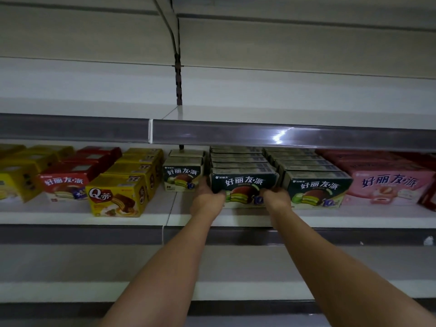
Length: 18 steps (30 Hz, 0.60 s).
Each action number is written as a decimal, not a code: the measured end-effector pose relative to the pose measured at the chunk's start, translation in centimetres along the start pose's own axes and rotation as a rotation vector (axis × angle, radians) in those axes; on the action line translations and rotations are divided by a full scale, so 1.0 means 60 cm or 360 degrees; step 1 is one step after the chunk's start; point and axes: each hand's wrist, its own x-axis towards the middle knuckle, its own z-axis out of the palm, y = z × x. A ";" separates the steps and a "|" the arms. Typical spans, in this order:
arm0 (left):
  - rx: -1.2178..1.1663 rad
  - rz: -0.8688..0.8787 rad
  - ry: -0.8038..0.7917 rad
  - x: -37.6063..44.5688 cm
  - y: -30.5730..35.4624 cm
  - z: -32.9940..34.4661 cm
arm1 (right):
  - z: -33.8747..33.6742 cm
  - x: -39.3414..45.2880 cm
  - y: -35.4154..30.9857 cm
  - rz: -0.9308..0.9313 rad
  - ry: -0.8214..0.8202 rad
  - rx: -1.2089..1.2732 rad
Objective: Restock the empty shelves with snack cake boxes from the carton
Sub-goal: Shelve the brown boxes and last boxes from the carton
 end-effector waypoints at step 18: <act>0.0538 0.0387 0.1186 0.001 -0.020 -0.241 | 0.224 -0.119 -0.018 -0.0117 -0.0494 -0.0436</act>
